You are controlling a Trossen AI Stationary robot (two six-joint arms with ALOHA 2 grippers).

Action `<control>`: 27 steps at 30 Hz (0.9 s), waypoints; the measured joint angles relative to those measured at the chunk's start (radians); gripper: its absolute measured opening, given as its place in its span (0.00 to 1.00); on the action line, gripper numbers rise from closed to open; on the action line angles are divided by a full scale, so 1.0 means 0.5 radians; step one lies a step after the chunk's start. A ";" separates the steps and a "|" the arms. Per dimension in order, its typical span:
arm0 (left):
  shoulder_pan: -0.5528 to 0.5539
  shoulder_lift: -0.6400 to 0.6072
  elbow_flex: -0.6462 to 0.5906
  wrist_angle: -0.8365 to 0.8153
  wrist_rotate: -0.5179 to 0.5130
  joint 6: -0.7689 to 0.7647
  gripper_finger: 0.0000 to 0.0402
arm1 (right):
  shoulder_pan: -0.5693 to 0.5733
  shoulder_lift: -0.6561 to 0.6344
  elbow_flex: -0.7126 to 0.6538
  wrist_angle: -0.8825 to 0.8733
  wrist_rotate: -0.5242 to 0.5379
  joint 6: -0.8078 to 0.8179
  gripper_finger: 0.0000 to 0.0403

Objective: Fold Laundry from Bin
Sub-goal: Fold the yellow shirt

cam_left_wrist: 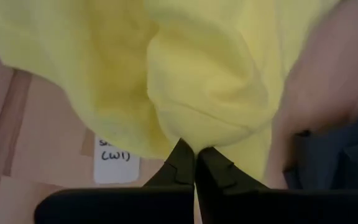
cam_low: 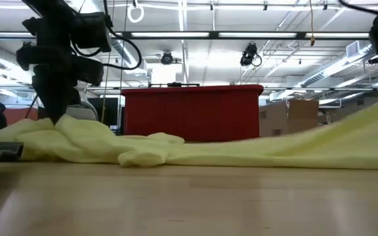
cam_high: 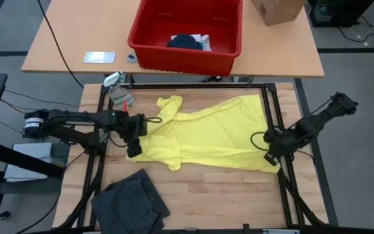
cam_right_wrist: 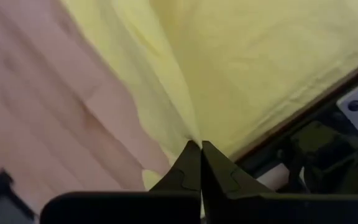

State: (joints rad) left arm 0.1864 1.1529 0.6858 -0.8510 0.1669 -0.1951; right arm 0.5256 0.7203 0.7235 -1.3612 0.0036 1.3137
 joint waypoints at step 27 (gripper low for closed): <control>0.255 -0.004 0.127 -0.437 0.022 -0.542 0.01 | -1.814 0.731 0.001 0.259 0.014 -0.729 0.10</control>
State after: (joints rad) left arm 0.3140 1.1511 0.7490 -1.0695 0.1777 -0.4659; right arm -0.3815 1.0858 0.7238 -1.2317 0.0108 0.9491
